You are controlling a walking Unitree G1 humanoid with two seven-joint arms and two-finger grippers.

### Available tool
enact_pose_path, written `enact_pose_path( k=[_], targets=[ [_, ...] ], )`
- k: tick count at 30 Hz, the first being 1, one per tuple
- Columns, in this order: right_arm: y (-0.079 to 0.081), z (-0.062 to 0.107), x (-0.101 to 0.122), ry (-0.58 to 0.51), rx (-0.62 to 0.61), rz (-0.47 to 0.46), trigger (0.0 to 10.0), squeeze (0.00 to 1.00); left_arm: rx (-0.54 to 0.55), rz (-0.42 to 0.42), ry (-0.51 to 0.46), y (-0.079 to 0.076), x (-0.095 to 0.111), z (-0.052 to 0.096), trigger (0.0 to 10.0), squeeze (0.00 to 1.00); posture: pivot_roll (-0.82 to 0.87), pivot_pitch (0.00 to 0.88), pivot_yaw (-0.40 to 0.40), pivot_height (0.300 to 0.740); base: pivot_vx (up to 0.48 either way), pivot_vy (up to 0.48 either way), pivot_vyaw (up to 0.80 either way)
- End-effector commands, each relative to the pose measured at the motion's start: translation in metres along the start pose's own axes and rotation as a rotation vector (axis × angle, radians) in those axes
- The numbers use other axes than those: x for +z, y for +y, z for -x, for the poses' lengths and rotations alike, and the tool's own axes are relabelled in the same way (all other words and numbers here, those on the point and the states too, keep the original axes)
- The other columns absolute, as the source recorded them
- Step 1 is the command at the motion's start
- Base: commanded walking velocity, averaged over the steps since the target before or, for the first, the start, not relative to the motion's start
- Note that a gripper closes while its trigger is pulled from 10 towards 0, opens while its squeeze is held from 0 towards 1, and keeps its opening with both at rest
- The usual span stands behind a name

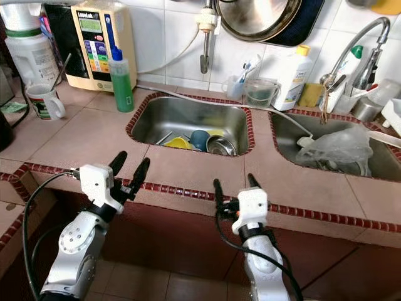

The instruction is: Kitchen organization

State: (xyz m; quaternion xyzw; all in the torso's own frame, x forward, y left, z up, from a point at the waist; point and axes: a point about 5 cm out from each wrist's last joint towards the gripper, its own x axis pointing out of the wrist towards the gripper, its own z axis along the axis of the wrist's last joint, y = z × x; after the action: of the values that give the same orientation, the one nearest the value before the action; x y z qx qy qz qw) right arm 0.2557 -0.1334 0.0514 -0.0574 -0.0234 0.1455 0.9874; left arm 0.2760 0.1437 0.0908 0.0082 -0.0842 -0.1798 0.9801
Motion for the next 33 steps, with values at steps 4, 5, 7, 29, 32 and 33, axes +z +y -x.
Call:
enact_pose_path(
  k=[4,5,7,29,32,33],
  targets=[
    [0.007,0.017,-0.024,0.117,0.198,0.033,10.0,0.00,-0.095,-0.025,0.063,-0.005,-0.018,0.015,10.0,0.00,0.08,0.000,-0.054,0.740,0.000,0.000,0.00],
    [0.009,0.020,-0.027,0.137,0.247,0.026,10.0,0.00,-0.126,-0.037,0.065,-0.007,-0.020,0.018,10.0,0.00,0.08,0.000,-0.054,0.740,0.000,0.000,0.00],
    [0.014,0.028,-0.034,0.180,0.386,0.037,10.0,0.00,-0.227,-0.036,0.103,-0.011,-0.028,0.028,10.0,0.00,0.08,0.000,-0.055,0.740,0.000,0.000,0.00],
    [-0.010,0.053,-0.100,0.619,0.256,-0.107,10.0,0.00,-0.421,-0.295,0.729,-0.013,-0.123,0.085,10.0,0.00,0.11,0.000,-0.071,0.740,0.000,0.000,0.00],
    [-0.012,0.056,-0.107,0.668,0.160,-0.122,10.0,0.00,-0.379,-0.299,0.791,-0.013,-0.130,0.090,10.0,0.00,0.10,0.000,-0.068,0.740,0.000,0.000,0.00],
    [-0.013,0.057,-0.108,0.680,0.138,-0.125,10.0,0.00,-0.375,-0.309,0.805,-0.013,-0.131,0.091,10.0,0.00,0.10,0.000,-0.068,0.740,0.000,0.000,0.00]
  ],
)
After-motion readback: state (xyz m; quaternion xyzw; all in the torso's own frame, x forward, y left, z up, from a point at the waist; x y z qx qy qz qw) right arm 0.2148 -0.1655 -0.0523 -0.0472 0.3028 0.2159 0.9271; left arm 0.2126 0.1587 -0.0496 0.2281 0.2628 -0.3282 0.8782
